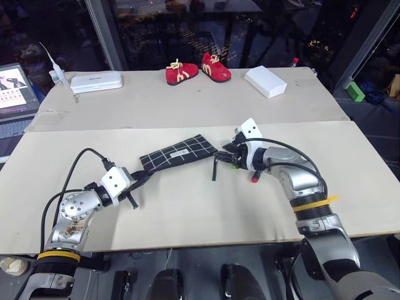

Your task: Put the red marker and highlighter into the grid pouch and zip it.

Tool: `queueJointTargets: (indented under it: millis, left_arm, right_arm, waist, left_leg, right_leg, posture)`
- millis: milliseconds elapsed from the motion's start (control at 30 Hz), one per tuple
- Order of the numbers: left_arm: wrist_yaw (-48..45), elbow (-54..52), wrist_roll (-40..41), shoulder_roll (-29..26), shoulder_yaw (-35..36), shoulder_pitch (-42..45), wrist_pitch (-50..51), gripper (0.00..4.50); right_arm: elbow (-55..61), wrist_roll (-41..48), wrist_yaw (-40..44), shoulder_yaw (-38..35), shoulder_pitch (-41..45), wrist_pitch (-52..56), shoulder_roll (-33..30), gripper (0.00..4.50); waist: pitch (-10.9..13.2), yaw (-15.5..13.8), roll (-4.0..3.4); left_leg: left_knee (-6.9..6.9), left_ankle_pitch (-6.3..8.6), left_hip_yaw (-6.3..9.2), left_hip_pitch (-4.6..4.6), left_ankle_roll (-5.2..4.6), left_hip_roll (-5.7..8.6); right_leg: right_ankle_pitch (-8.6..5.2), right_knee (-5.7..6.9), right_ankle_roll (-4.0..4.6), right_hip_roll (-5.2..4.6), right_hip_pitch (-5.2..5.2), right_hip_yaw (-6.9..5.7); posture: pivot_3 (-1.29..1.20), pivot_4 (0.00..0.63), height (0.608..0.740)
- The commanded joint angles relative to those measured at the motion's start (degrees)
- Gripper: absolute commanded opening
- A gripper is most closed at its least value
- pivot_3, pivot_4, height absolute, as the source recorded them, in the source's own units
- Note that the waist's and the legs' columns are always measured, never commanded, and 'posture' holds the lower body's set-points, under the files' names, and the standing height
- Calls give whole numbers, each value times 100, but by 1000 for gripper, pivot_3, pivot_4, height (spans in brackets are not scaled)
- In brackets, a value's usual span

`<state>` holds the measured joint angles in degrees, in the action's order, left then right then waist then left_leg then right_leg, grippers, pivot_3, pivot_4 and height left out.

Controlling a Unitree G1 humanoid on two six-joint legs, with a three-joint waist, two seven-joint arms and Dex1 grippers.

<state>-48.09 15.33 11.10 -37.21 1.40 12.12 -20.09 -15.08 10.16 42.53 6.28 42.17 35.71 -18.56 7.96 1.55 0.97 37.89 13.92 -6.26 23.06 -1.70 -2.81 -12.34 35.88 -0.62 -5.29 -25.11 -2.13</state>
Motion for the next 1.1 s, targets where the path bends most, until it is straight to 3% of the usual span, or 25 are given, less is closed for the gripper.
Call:
queueJointTargets:
  millis: [33,867,1067,1100]
  left_arm:
    - [40,-14,-1,6,161,35,-125,0]
    - [209,-380,107,179,286,-22,153,0]
    - [199,-413,97,188,270,-12,184,0]
    - [194,-410,96,192,266,-2,189,0]
  right_arm:
    - [286,274,121,-117,53,227,15,2507]
    - [-343,328,-57,-63,32,155,412,2507]
    - [-140,304,153,67,2,20,395,876]
    - [-110,302,199,102,15,6,397,417]
  waist:
    - [0,-4,0]
    - [0,-44,0]
    - [0,-49,0]
    - [0,-47,0]
  left_leg:
    - [0,0,0,-2,0,0]
    - [0,0,0,-4,1,-1]
    - [0,0,0,-3,1,-1]
    - [0,0,0,-4,0,-1]
  right_leg:
    - [0,1,0,2,0,0]
    - [0,4,1,4,1,0]
    - [0,4,1,4,1,0]
    - [0,4,1,4,1,0]
  posture:
    - [0,150,740]
    - [0,150,740]
    - [0,150,740]
    - [0,150,740]
